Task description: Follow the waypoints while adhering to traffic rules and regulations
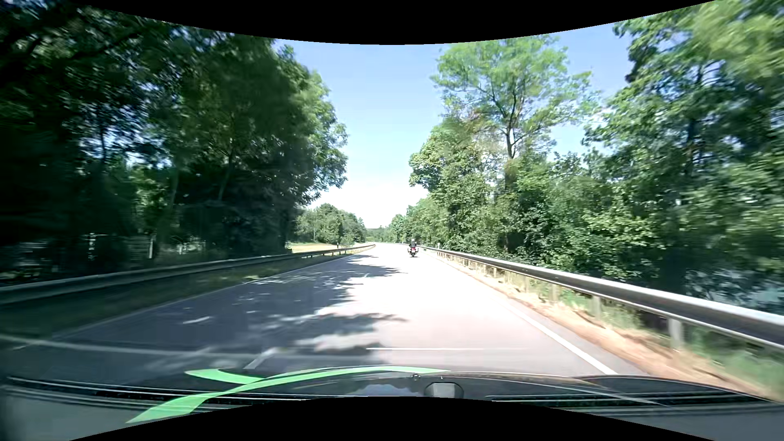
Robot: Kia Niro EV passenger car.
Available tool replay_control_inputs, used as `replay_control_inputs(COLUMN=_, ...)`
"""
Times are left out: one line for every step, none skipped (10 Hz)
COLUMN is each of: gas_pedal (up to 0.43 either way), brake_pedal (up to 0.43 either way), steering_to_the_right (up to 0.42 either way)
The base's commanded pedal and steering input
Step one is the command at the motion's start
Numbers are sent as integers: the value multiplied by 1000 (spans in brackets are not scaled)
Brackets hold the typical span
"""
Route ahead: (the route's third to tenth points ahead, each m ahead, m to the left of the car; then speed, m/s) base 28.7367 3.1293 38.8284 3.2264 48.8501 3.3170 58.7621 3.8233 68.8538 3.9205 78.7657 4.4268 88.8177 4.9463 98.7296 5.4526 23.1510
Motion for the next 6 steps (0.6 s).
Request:
replay_control_inputs(gas_pedal=299, brake_pedal=0, steering_to_the_right=-5)
replay_control_inputs(gas_pedal=299, brake_pedal=0, steering_to_the_right=-6)
replay_control_inputs(gas_pedal=287, brake_pedal=0, steering_to_the_right=-6)
replay_control_inputs(gas_pedal=220, brake_pedal=0, steering_to_the_right=-5)
replay_control_inputs(gas_pedal=209, brake_pedal=0, steering_to_the_right=-6)
replay_control_inputs(gas_pedal=209, brake_pedal=0, steering_to_the_right=-5)
